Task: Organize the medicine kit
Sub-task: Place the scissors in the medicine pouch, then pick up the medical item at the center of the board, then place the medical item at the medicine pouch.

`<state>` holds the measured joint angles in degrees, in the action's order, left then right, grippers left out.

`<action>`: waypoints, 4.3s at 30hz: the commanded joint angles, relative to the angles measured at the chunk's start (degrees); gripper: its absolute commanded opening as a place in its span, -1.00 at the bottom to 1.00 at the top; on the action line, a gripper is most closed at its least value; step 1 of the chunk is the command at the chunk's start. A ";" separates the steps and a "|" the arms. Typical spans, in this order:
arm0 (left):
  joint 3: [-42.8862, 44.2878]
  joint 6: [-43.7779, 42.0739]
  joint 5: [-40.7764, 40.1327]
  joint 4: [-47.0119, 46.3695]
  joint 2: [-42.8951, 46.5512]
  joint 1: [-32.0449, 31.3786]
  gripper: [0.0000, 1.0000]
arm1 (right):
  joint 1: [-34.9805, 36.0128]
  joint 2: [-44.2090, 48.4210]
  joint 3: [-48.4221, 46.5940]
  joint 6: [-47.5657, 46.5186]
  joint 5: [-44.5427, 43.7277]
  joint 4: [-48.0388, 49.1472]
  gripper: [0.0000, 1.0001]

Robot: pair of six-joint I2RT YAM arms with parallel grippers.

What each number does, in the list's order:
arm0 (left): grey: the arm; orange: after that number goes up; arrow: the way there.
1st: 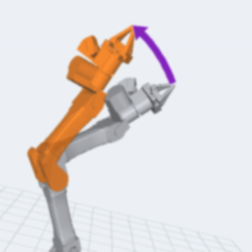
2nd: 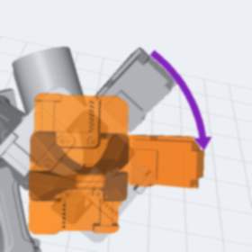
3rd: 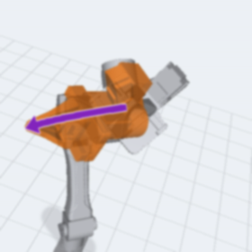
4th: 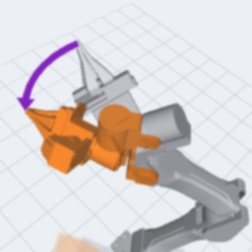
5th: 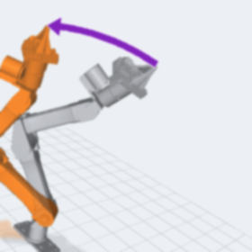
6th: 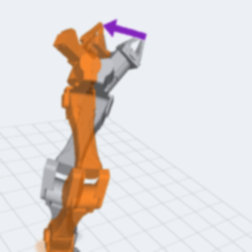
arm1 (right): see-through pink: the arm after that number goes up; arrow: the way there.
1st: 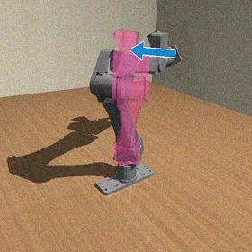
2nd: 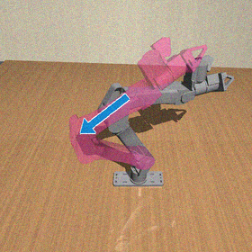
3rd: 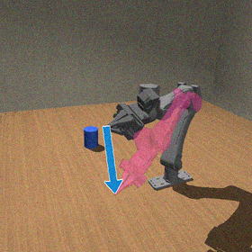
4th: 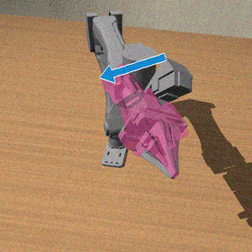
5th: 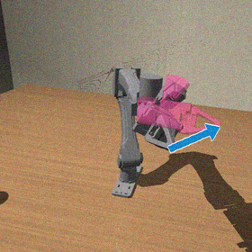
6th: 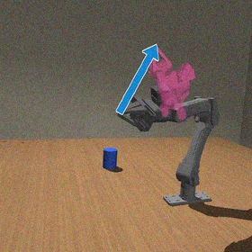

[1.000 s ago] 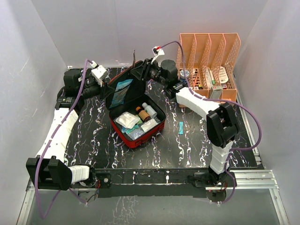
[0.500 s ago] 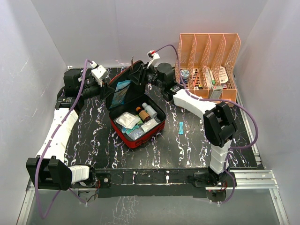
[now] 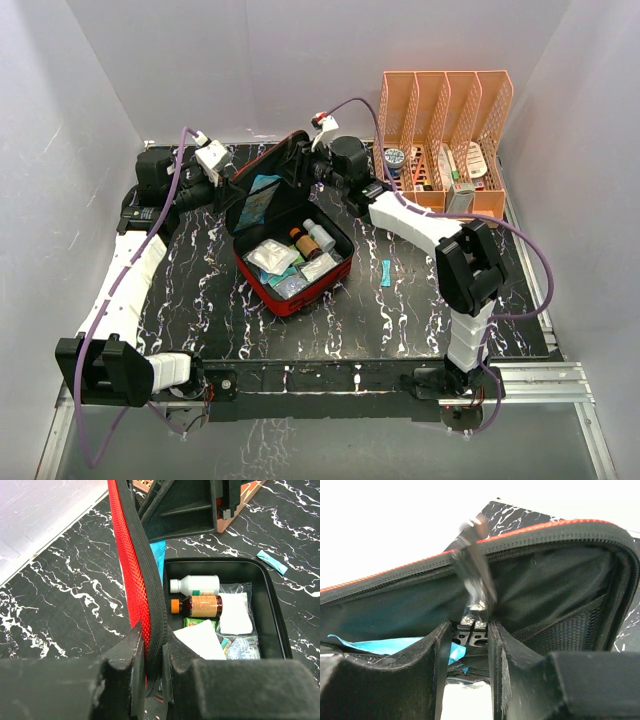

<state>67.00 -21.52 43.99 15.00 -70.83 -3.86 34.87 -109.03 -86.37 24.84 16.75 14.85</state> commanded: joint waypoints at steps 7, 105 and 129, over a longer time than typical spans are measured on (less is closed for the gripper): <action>0.59 0.07 3.56 3.56 0.77 -0.45 -1.00 | 0.37 8.54 4.11 -3.04 -2.16 -2.11 -0.30; 1.73 -2.30 2.86 9.16 1.98 -0.97 -1.00 | 0.71 14.41 3.80 -1.79 -6.87 8.07 -1.00; 1.73 -2.48 3.92 9.40 2.02 -1.00 -1.00 | 4.87 3.46 -0.24 -0.96 -6.84 11.44 -1.00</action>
<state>67.16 -24.01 43.27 20.43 -68.93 -4.19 38.68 -105.27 -84.97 24.34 9.39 21.23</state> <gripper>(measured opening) 0.102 0.020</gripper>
